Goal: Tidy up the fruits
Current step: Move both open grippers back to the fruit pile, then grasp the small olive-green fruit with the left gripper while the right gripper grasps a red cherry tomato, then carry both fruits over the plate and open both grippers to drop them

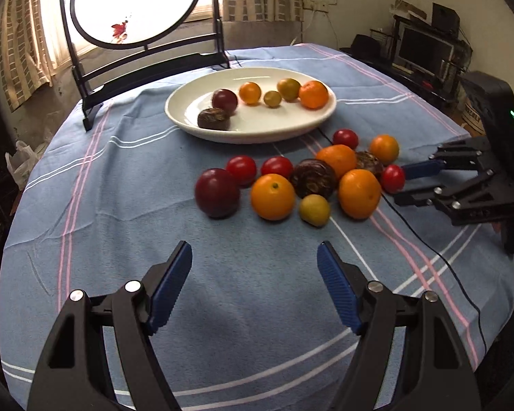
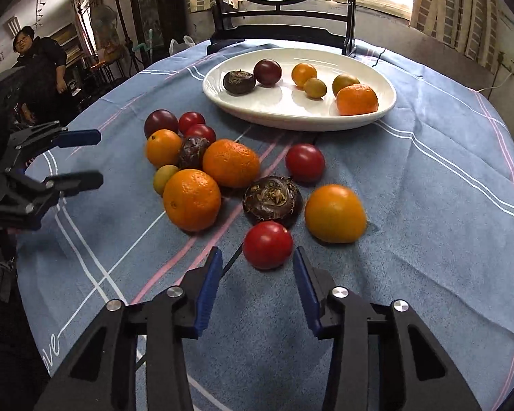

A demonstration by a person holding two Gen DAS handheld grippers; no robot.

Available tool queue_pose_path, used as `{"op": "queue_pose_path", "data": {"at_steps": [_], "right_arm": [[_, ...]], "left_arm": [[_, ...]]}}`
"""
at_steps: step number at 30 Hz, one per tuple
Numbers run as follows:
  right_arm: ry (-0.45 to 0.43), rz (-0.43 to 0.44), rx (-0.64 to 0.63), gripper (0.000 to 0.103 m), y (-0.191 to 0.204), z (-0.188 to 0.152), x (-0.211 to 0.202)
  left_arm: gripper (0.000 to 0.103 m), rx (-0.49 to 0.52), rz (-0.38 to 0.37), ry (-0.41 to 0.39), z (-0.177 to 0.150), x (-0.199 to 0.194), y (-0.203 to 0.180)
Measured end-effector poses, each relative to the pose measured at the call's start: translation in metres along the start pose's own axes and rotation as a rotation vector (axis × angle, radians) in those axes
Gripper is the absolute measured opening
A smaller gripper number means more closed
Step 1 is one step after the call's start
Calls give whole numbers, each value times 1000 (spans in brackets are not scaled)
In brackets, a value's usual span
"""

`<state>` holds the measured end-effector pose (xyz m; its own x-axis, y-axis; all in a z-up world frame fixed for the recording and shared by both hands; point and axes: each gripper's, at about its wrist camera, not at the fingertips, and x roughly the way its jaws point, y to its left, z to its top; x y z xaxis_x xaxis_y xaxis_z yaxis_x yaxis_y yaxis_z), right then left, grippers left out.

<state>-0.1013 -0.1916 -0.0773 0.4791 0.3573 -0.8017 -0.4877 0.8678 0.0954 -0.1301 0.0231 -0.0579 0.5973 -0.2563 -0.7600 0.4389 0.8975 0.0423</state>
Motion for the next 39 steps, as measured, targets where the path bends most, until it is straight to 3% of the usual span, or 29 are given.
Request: {"op": "queue_pose_path", "data": {"at_steps": [3,5,10,20,24,33,39], "right_arm": [[-7,6,13,28,-5,3,7],[-16,41,30,27,-9,3,5],[-45,80,56,27,-15,-3,-3],[-63,109,65,27,-20,-5,-10],[-62,118,79,27,-23,-5,-9],[-84,133,58,27,-15,-1,-20],[-108,177,35,27,-3,14,-26]], "left_arm": [[73,12,-36,25,2,7,-11],[73,16,-60,37,5,12,-17],[41,36,-141,49,16,26,-37],[39,-13,-105,78,32,55,-35],[26,-25,-134,107,34,64,-31],[26,-18,-146,50,28,40,-31],[26,-28,-145,-4,42,26,-27]]}}
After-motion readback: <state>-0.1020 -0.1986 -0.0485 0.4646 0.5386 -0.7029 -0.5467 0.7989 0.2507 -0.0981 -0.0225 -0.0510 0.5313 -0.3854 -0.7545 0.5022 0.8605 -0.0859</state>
